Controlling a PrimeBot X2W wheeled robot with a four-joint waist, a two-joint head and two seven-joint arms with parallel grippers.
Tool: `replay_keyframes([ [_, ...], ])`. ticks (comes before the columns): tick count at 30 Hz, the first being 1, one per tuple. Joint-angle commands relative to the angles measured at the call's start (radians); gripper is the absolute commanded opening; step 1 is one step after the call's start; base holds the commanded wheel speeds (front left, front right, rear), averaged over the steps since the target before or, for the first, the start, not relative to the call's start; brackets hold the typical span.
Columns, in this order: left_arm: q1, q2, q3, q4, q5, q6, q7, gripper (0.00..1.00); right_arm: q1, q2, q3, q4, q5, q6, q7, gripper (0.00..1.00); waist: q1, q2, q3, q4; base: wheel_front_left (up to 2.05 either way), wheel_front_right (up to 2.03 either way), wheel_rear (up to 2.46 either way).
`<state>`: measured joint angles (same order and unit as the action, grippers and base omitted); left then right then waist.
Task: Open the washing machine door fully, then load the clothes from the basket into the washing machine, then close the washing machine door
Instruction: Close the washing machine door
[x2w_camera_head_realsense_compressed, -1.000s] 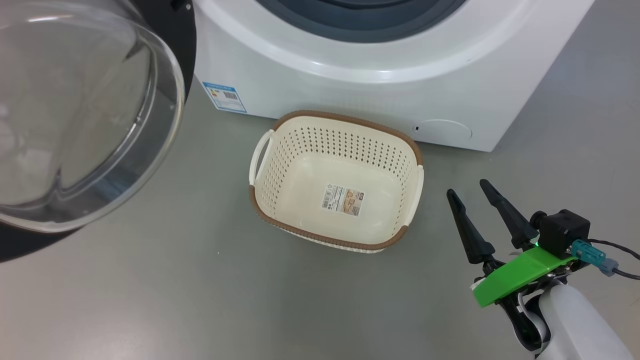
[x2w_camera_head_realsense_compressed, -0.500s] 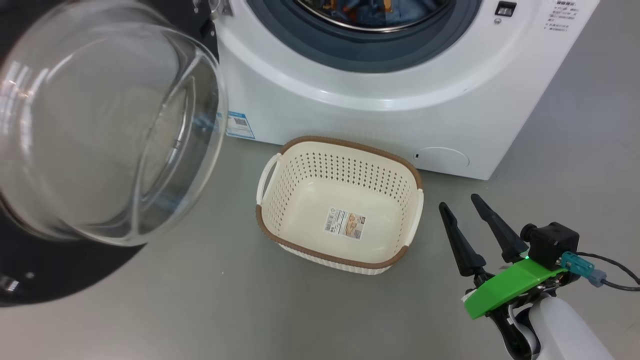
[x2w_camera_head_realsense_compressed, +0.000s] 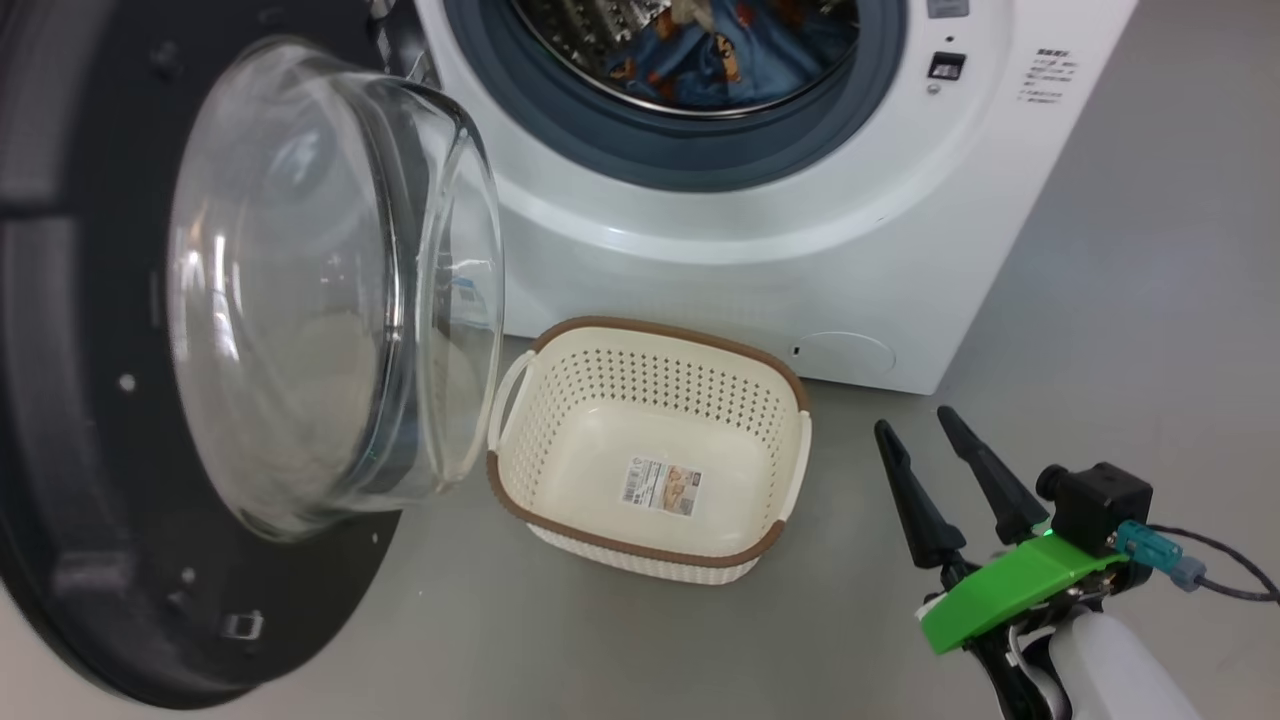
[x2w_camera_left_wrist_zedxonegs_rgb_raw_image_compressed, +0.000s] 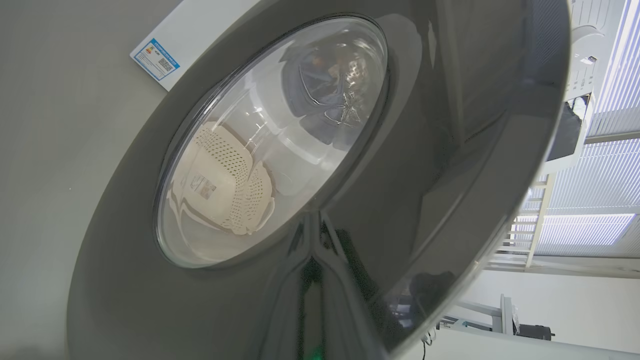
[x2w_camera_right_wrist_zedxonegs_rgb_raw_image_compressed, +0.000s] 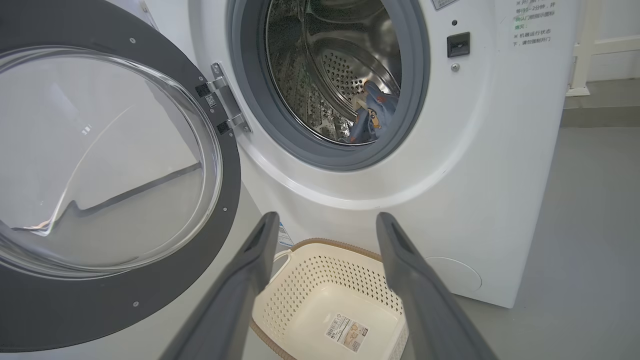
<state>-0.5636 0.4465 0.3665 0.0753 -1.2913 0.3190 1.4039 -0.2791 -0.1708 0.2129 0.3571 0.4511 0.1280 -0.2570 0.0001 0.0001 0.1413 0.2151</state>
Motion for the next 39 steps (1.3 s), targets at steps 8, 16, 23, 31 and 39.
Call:
replay_keyframes([
  [8, 0.021, -0.025, 0.003, -0.108, -0.037, 0.034, 0.021, 0.0, 0.027, 0.016, 0.008, -0.018, 0.014, 0.003, -0.005, 1.0, -0.0001, -0.0001, -0.039, -0.083, 0.0, 0.0, 0.0],
  [16, 0.008, -0.071, -0.018, -0.128, -0.053, 0.02, 0.014, 0.0, 0.041, 0.02, -0.001, -0.017, 0.013, 0.003, -0.005, 1.0, -0.0001, -0.0001, -0.056, -0.14, 0.0, 0.0, 0.0],
  [23, -0.002, -0.13, -0.032, -0.136, -0.054, -0.029, -0.037, 0.0, 0.051, 0.025, -0.004, -0.017, 0.012, 0.003, -0.005, 1.0, -0.0001, -0.0001, -0.074, -0.202, 0.0, 0.0, 0.0],
  [31, -0.013, -0.19, -0.046, -0.124, -0.045, -0.066, -0.097, 0.0, 0.055, 0.022, 0.002, -0.014, 0.014, 0.003, -0.005, 1.0, -0.0001, -0.0001, -0.09, -0.266, 0.0, 0.0, 0.0],
  [39, -0.038, -0.235, -0.067, -0.086, -0.018, -0.12, -0.167, 0.0, 0.053, 0.022, 0.01, -0.013, 0.016, 0.003, -0.005, 1.0, -0.0001, -0.0001, -0.086, -0.327, 0.0, 0.0, 0.0],
])
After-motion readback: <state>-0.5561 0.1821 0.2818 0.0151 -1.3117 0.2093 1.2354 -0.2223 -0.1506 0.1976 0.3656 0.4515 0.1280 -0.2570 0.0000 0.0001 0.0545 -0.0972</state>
